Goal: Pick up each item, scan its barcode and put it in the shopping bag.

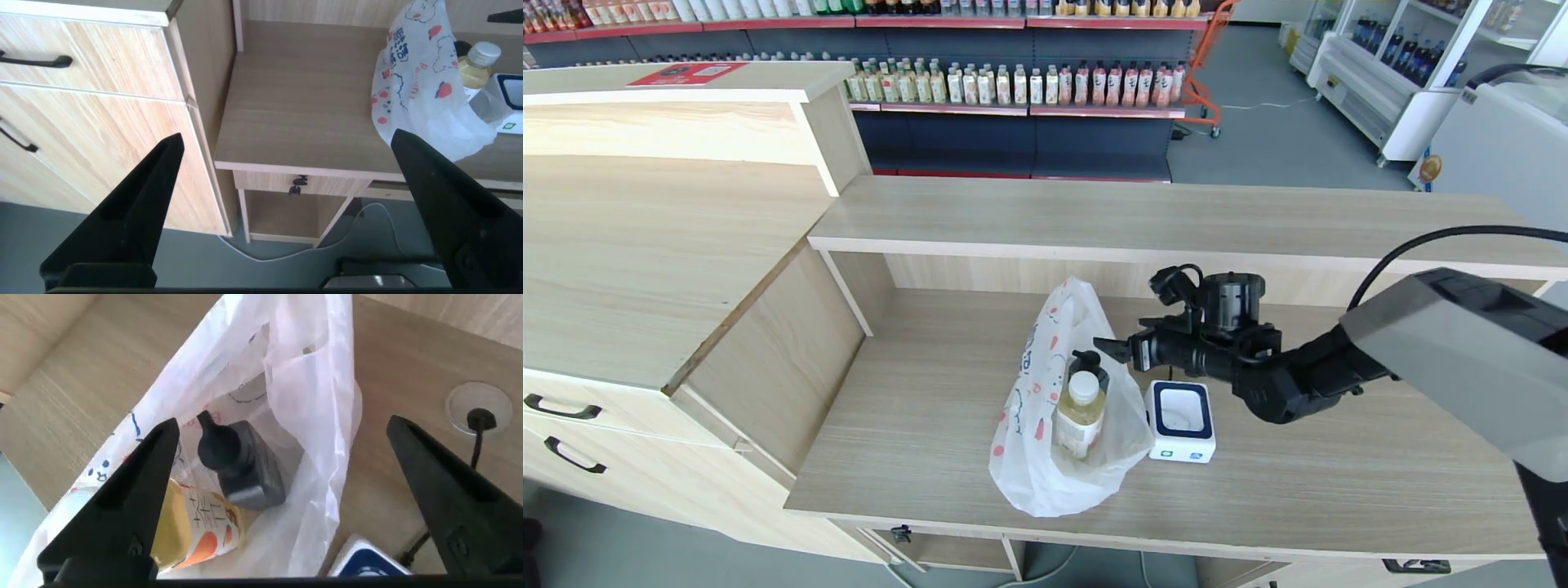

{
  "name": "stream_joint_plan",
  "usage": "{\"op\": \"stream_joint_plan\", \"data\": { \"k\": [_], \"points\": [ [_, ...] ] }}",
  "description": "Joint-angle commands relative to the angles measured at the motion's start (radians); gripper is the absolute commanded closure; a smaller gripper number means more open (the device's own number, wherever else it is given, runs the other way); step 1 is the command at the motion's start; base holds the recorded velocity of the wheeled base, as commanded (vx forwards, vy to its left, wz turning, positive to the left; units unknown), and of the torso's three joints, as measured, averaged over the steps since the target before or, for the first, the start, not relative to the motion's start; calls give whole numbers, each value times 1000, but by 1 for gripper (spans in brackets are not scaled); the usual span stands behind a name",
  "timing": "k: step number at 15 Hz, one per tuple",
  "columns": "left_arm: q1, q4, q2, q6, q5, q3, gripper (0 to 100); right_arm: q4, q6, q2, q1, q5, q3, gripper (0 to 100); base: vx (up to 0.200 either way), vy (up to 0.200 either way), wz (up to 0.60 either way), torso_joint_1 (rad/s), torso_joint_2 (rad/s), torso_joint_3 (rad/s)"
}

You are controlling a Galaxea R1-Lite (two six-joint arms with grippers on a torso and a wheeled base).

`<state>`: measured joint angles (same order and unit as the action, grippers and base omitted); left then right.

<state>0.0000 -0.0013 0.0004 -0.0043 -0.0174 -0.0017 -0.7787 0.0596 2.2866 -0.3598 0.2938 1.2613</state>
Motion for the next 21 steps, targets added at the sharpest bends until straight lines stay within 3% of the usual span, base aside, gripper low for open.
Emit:
{"op": "stream_joint_plan", "data": {
  "k": [1, 5, 8, 10, 12, 14, 20, 21],
  "points": [
    [0, 0, 0, 0, 1, 0, 0, 27, -44, -329, 94, 2, -266, 0, 0, 0, 0, 0, 0, 0],
    [0, 0, 0, 0, -1, 0, 0, 27, -46, -852, 243, -5, -813, 0, 0, 0, 0, 0, 0, 0],
    [0, 0, 0, 0, 1, 0, 0, 52, -47, -1219, 289, -197, -1119, 0, 0, 0, 0, 0, 0, 0],
    [0, 0, 0, 0, -1, 0, 0, 180, -47, -1549, 300, -262, -1261, 0, 0, 0, 0, 0, 0, 0],
    [0, 0, 0, 0, 1, 0, 0, 532, -38, -1917, 328, -265, -1261, 0, 0, 0, 0, 0, 0, 0],
    [0, 0, 0, 0, 1, 0, 0, 779, -41, -2164, 358, -272, -1261, 0, 0, 0, 0, 0, 0, 0],
    [0, 0, 0, 0, 1, 0, 0, 783, -61, -2287, 358, -272, -1258, 0, 0, 0, 0, 0, 0, 0],
    [0, 0, 0, 0, 1, 0, 0, 783, -63, -2287, 358, -272, -1258, 100, 0, 0, 0, 0, 0, 0]
  ]
}}
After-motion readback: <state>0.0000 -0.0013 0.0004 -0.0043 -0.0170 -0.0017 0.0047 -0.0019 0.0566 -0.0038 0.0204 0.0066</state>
